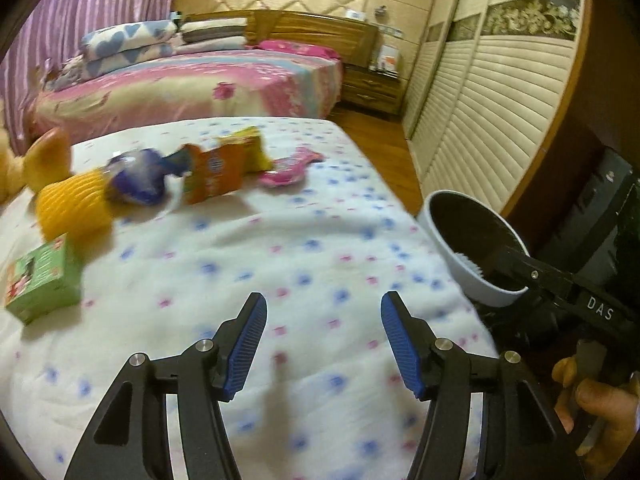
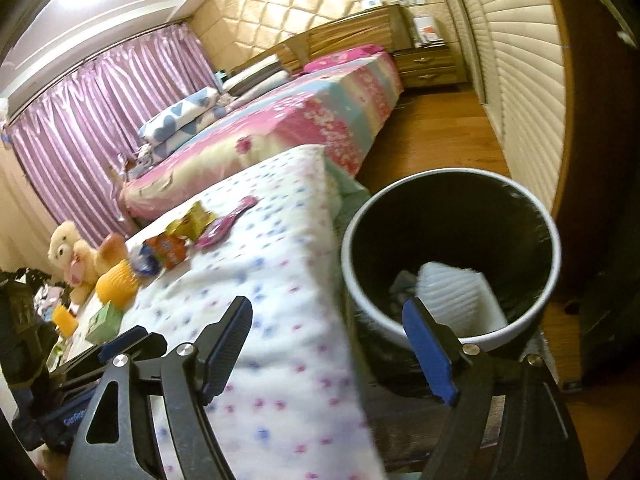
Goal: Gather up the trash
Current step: 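Move both open tools back over the bed toward the remaining trash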
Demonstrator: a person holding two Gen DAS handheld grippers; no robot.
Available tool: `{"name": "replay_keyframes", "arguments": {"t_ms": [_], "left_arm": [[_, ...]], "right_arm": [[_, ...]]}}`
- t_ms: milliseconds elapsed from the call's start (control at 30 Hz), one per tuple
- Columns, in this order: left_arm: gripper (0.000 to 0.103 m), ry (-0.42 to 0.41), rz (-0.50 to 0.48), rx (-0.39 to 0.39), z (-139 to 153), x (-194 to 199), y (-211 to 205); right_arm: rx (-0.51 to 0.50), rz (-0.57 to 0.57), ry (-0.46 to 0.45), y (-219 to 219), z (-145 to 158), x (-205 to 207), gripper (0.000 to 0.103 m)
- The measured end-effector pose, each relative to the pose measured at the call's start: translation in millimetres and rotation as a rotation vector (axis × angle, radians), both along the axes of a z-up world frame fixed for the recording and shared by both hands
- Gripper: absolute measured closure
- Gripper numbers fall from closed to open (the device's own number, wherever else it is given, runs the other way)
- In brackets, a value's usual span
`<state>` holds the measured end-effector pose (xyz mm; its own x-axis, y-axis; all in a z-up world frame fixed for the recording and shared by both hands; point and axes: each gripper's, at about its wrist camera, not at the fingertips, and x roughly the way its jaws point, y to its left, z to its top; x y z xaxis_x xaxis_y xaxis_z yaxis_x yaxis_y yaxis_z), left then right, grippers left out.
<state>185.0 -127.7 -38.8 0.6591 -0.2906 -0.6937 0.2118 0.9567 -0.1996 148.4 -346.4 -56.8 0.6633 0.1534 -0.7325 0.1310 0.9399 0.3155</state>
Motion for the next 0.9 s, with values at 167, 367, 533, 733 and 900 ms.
{"name": "replay_keyframes", "arguments": {"t_ms": [167, 367, 533, 733, 900], "left_arm": [[0.043, 0.002, 0.058, 0.0, 3, -13, 31], [0.043, 0.009, 0.134, -0.002, 2, -22, 70], [0.043, 0.014, 0.203, 0.0, 2, -30, 102], [0.042, 0.011, 0.278, 0.006, 3, -37, 134], [0.039, 0.017, 0.321, 0.019, 0, -38, 160]], "right_arm": [[0.007, 0.046, 0.009, 25, -4, 5, 0.024], [0.008, 0.117, 0.013, 58, -8, 15, 0.024], [0.017, 0.168, 0.018, 80, -10, 25, 0.024], [0.023, 0.23, 0.019, 112, -12, 40, 0.024], [0.03, 0.274, 0.027, 135, -17, 53, 0.024]]}}
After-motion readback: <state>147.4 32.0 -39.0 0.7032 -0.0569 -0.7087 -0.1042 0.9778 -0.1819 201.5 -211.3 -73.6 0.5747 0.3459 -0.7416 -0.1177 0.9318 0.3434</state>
